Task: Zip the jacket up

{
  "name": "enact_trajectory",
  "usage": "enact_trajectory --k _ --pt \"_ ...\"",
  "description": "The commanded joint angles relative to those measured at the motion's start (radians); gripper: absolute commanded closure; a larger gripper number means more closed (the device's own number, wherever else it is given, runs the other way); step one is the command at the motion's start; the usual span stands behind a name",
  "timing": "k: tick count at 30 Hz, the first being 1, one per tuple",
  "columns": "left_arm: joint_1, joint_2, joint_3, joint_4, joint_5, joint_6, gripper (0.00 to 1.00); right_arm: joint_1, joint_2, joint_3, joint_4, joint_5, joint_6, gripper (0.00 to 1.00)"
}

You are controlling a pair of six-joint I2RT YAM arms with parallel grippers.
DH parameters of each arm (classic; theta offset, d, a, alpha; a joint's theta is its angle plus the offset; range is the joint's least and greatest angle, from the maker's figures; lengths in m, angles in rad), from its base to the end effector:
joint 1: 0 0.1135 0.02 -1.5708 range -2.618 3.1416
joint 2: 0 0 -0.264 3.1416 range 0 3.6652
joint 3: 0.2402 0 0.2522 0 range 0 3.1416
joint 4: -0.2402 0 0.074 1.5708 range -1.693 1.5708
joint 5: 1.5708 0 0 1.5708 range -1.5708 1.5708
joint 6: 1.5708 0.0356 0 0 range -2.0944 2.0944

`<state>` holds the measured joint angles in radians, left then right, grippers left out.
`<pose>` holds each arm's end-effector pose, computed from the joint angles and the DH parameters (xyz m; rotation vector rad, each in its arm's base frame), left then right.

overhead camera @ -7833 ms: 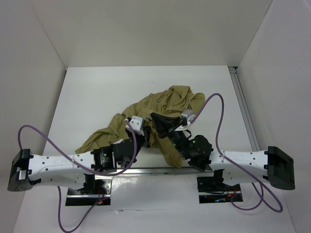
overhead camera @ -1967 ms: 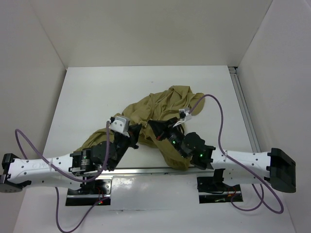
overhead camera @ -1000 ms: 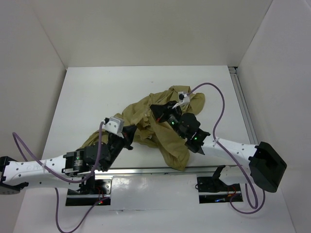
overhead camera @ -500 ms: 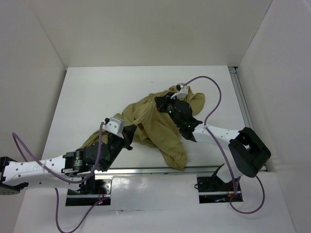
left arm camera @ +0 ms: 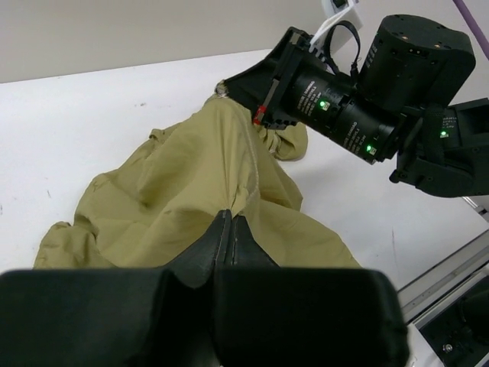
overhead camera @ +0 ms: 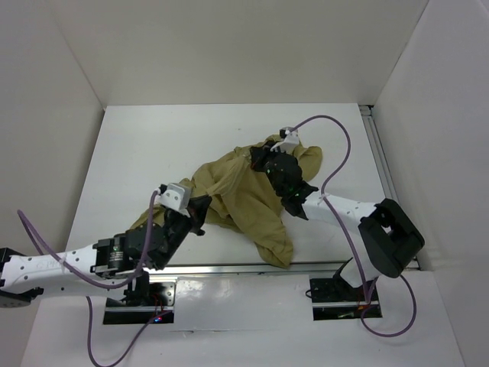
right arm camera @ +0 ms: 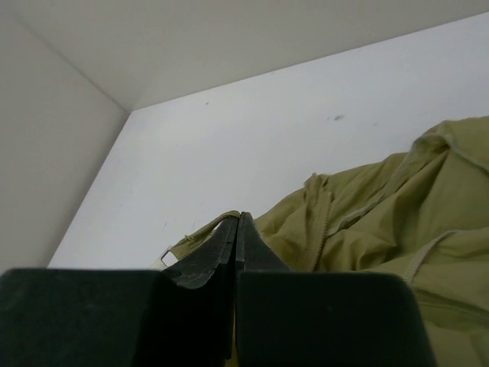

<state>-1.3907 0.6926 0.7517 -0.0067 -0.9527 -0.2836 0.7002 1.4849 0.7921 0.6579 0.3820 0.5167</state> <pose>0.0558 -0.1447 0.3614 0.0872 1.5694 -0.6037 0.2618 0.2032 0.2625 0.1521 1.6332 0.6342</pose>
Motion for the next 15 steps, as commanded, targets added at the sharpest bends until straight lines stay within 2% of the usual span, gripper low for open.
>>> enact_trajectory --k 1,15 --pt "-0.01 -0.093 0.066 0.019 -0.049 0.009 1.0 -0.071 0.018 0.056 -0.047 0.12 -0.061 1.0" --pt "-0.01 -0.087 0.261 -0.229 -0.205 -0.078 1.0 -0.271 0.058 0.272 -0.193 0.165 -0.179 1.0"
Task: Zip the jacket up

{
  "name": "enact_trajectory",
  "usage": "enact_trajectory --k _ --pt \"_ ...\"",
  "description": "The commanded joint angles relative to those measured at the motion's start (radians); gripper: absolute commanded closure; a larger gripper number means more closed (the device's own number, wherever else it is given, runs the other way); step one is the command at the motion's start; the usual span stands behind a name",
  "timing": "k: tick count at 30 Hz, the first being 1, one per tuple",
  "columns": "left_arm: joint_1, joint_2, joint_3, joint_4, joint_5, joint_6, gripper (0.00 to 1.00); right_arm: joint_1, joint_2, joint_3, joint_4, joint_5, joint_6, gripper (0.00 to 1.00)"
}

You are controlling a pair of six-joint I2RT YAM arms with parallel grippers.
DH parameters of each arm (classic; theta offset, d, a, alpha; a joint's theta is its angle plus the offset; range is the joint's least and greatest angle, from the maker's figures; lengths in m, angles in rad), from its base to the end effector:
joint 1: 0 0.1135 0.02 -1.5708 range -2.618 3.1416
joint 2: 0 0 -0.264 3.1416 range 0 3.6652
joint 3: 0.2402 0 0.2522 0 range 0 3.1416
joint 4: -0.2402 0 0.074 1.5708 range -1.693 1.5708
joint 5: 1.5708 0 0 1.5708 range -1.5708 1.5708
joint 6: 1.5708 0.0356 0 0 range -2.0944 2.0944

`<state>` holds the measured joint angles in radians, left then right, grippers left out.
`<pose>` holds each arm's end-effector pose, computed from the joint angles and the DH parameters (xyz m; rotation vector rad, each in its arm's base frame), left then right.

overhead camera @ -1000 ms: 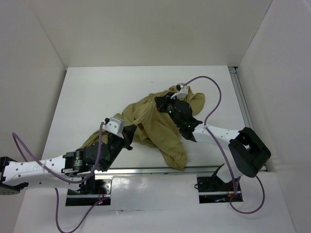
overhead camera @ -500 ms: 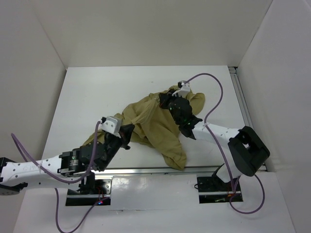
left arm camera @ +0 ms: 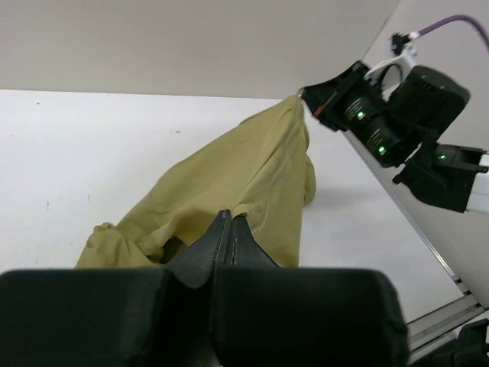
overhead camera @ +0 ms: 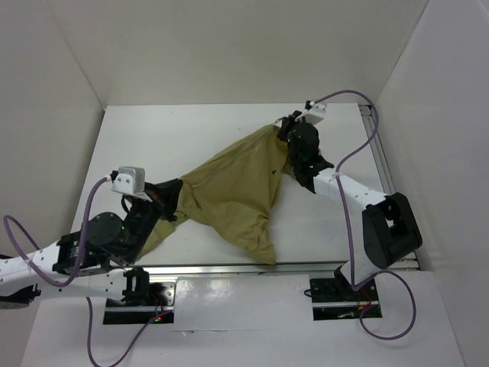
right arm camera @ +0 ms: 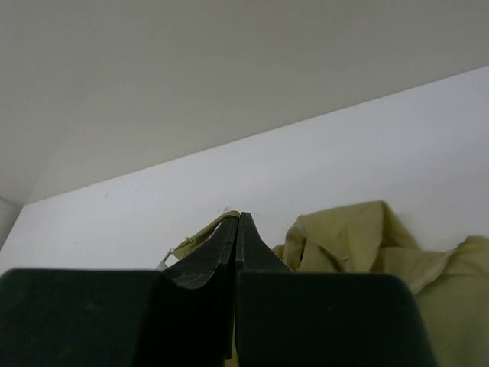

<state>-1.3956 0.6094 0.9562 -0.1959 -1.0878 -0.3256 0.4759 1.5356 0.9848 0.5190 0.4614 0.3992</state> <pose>0.0490 -0.0959 0.4179 -0.1196 1.5270 -0.6113 0.3243 0.1493 0.2969 0.2964 1.5804 0.3100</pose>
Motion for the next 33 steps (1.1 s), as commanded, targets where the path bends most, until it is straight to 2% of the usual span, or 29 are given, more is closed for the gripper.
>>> enact_trajectory --k 1,6,12,21,26,33 --pt "-0.005 0.006 0.067 -0.06 -0.092 -0.05 1.0 -0.08 0.008 0.095 -0.054 0.086 -0.062 1.0" --pt "-0.005 0.015 0.179 -0.266 -0.159 -0.213 1.0 -0.207 0.008 0.17 -0.114 0.04 -0.043 1.0" --pt "-0.005 0.015 0.288 -0.497 -0.19 -0.412 1.0 -0.292 0.008 0.27 -0.171 0.026 -0.062 1.0" --pt "-0.005 0.015 0.426 -0.896 -0.23 -0.739 1.0 -0.467 -0.017 0.311 -0.212 0.037 -0.071 1.0" --pt "-0.005 0.024 0.466 -0.99 -0.241 -0.806 1.0 -0.586 -0.052 0.302 -0.231 0.017 0.012 1.0" --pt "-0.005 0.015 0.466 -0.999 -0.25 -0.816 1.0 -0.617 -0.084 0.266 -0.223 -0.036 0.024 1.0"
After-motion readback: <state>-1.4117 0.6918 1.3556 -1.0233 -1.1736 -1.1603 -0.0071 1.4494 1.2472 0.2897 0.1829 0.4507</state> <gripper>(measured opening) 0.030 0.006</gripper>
